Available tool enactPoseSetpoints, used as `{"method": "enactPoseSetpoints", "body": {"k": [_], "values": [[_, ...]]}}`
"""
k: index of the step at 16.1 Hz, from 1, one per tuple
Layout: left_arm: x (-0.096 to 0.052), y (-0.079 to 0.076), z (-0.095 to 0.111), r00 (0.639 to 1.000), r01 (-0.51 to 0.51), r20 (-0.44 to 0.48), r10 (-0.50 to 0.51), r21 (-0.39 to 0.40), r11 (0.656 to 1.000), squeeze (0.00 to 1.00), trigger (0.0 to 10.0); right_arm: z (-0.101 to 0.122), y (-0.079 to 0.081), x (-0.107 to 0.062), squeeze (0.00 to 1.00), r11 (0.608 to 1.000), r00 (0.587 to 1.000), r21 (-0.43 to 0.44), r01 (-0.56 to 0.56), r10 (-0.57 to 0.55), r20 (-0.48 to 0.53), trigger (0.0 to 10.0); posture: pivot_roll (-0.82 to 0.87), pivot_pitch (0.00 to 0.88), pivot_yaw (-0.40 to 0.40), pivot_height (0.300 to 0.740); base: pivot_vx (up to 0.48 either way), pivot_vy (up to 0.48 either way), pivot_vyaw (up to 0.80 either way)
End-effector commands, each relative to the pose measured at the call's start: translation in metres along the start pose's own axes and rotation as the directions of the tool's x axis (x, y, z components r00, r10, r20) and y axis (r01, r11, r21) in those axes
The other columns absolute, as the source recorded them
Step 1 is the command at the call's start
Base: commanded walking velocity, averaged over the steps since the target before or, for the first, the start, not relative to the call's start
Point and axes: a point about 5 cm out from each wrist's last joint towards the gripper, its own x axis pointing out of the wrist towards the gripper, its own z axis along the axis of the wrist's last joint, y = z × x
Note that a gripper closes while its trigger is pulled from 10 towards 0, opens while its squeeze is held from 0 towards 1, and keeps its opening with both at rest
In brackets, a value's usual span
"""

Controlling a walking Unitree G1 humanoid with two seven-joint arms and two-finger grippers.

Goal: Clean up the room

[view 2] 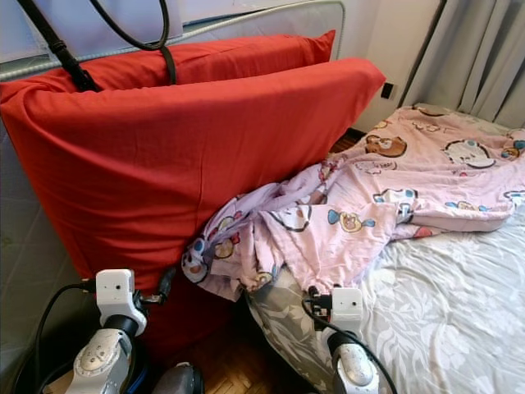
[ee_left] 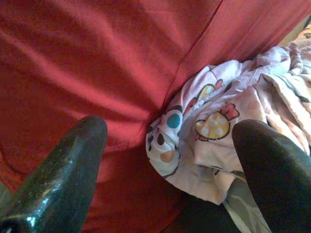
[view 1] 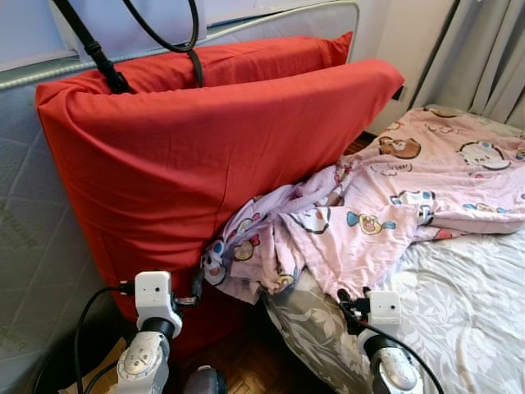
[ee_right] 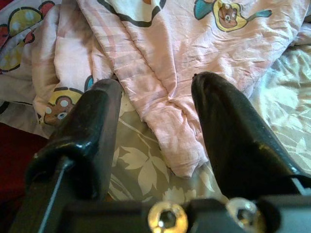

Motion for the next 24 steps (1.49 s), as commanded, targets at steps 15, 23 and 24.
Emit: {"method": "enactPoseSetpoints", "body": {"k": [15, 23, 24], "values": [[0.013, 0.006, 0.010, 1.000, 0.021, 0.020, -0.021, 0.018, 1.000, 0.00, 10.0, -0.002, 0.001, 0.002, 0.00, 1.000, 1.000, 0.006, -0.019, 0.019, -0.024, 10.0, 0.01, 0.000, -0.036, 0.641, 0.177, 0.000, 0.00], [0.022, -0.019, 0.017, 0.996, 0.079, 0.050, -0.079, -0.005, 0.997, 0.00, 10.0, 0.008, 0.014, 0.013, 0.00, 0.999, 0.999, -0.011, -0.049, 0.049, -0.019, 10.0, 0.02, 0.034, -0.050, 0.626, 0.000, 0.000, 0.00], [0.020, -0.019, 0.015, 0.996, 0.079, 0.045, -0.079, -0.005, 0.997, 0.00, 10.0, 0.005, 0.014, 0.012, 0.00, 0.998, 0.998, -0.024, -0.053, 0.053, -0.029, 10.0, 0.02, 0.042, -0.051, 0.616, 0.000, 0.000, 0.00]]}}
